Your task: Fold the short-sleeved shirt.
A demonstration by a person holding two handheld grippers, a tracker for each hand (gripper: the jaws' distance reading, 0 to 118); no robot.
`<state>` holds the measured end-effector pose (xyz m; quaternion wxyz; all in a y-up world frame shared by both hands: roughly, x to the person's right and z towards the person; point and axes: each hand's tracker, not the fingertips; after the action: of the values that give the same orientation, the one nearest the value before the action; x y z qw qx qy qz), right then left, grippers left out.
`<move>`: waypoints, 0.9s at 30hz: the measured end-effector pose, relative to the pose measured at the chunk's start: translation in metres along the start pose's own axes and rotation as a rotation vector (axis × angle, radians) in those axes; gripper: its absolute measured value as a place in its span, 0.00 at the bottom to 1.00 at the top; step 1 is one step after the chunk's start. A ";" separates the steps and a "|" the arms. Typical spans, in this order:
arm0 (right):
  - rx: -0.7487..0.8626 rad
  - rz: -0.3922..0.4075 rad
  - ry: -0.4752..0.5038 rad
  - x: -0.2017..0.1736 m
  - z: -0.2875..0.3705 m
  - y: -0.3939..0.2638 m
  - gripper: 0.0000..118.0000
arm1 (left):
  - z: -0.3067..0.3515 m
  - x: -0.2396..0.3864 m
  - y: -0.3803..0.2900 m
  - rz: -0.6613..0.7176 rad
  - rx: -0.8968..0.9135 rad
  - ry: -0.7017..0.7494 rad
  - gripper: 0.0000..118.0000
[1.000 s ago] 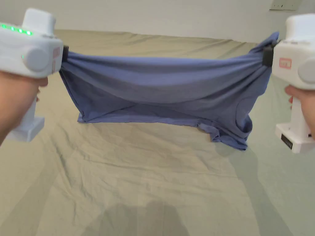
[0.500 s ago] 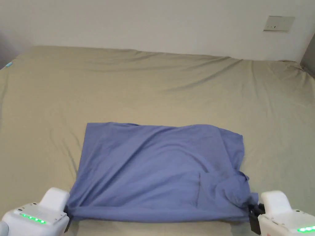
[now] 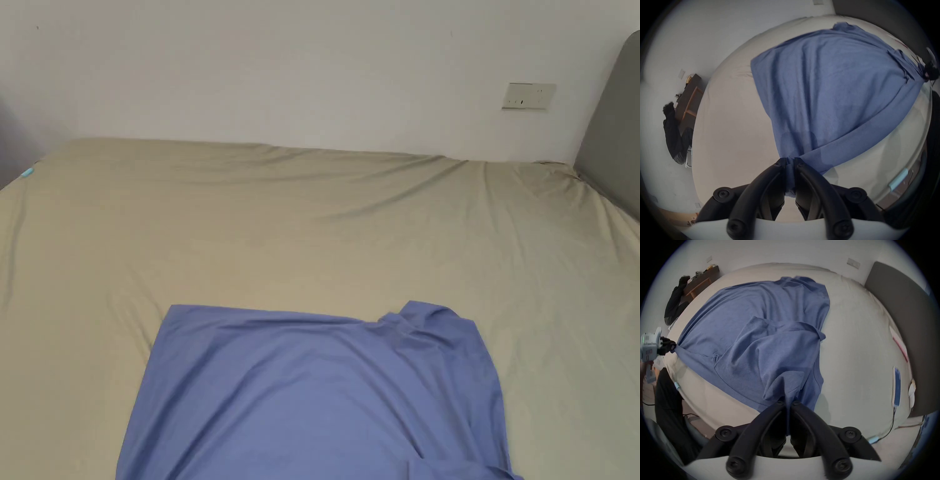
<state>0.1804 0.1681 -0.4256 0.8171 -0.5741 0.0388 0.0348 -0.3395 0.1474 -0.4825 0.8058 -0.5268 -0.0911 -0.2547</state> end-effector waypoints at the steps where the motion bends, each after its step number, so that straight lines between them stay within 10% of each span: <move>1: -0.030 -0.011 0.005 0.001 0.000 -0.006 0.03 | -0.001 0.003 -0.006 -0.004 -0.007 -0.003 0.06; 8: -0.097 -0.025 0.008 -0.005 -0.010 -0.029 0.12 | -0.004 0.018 -0.024 -0.014 -0.045 -0.010 0.08; 11: -0.065 -0.027 -0.106 -0.009 -0.008 -0.019 0.81 | 0.001 0.011 -0.014 0.042 -0.020 0.006 0.49; 12: -0.031 -0.018 -0.118 -0.008 -0.002 -0.014 0.85 | 0.008 0.007 -0.008 0.077 0.001 0.000 0.80; 16: 0.169 -0.024 -0.134 -0.005 0.046 0.027 0.85 | 0.047 -0.013 0.021 0.213 0.182 -0.014 1.00; 20: 0.427 0.020 -0.164 -0.018 0.102 0.074 0.85 | 0.099 -0.031 0.062 0.336 0.444 0.029 0.97; 23: 0.600 0.039 -0.148 -0.045 0.140 0.107 0.78 | 0.139 -0.038 0.090 0.431 0.648 0.045 0.75; 27: 0.777 0.075 -0.200 -0.079 0.163 0.138 0.07 | 0.168 -0.035 0.123 0.479 0.820 0.101 0.13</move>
<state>0.0911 0.3675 -0.4918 0.9713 -0.2143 -0.0096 0.1030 -0.2871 0.3479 -0.5239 0.9867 -0.1585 -0.0208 -0.0302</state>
